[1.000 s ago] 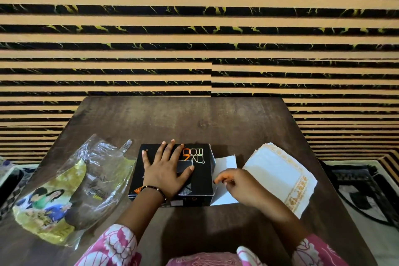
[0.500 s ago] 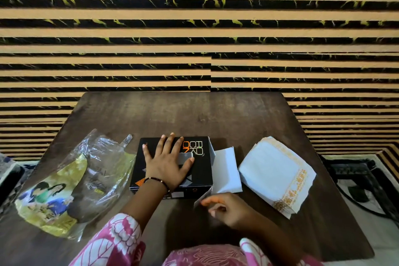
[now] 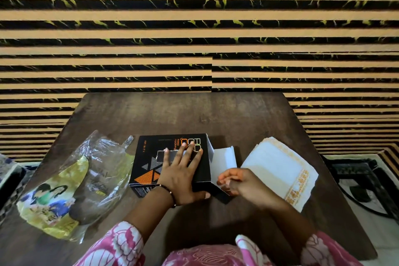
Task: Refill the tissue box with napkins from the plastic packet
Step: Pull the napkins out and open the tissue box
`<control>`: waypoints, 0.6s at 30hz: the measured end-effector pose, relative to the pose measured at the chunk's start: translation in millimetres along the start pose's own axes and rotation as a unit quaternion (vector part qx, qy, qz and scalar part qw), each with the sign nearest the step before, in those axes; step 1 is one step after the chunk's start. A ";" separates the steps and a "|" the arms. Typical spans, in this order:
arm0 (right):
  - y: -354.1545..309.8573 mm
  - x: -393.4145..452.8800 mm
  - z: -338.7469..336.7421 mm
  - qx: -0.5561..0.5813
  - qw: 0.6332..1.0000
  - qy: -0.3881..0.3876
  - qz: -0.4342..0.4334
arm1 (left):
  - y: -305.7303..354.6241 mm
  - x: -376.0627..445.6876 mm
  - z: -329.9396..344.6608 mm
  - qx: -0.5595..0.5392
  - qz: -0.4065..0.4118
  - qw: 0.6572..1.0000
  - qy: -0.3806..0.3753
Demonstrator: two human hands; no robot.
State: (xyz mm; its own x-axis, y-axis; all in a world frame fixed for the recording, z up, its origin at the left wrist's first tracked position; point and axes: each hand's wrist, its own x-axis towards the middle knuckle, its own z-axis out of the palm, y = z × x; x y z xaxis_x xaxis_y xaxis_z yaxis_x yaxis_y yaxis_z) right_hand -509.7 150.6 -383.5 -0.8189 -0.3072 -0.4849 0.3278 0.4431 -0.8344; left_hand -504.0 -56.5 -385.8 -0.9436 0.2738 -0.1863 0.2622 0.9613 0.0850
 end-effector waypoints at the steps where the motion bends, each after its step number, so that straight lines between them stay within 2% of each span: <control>1: -5.8 2.3 2.3 0.016 1.000 0.001 -0.002 | 0.9 0.2 -0.7 -0.005 -0.001 1.000 0.001; 4: -15.5 9.0 14.8 0.024 0.998 -0.051 0.017 | 4.1 -1.8 -2.7 -0.017 -0.006 1.000 0.013; 8: -14.3 12.4 26.2 0.112 0.985 -0.112 0.066 | 8.9 -2.4 -1.0 -0.031 -0.031 0.998 0.037; 11: -10.6 14.5 21.6 0.058 0.985 -0.142 0.079 | 10.3 -1.5 1.1 -0.030 -0.040 0.998 0.042; 14: -12.0 21.1 11.3 -0.001 0.991 -0.099 0.085 | 9.8 -2.3 1.3 -0.031 -0.039 0.998 0.043; 18: -27.4 38.2 5.0 0.062 0.997 -0.002 0.054 | 8.6 -2.7 0.9 -0.027 -0.026 0.998 0.043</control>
State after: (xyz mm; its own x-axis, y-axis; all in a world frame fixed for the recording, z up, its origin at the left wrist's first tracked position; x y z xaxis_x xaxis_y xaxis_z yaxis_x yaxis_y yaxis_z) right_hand -547.6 122.5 -380.5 -0.7740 -0.2673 -0.5740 0.4695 0.3659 -0.8035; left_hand -499.0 -48.9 -385.4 -0.9703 0.2170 -0.1068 0.2028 0.9706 0.1300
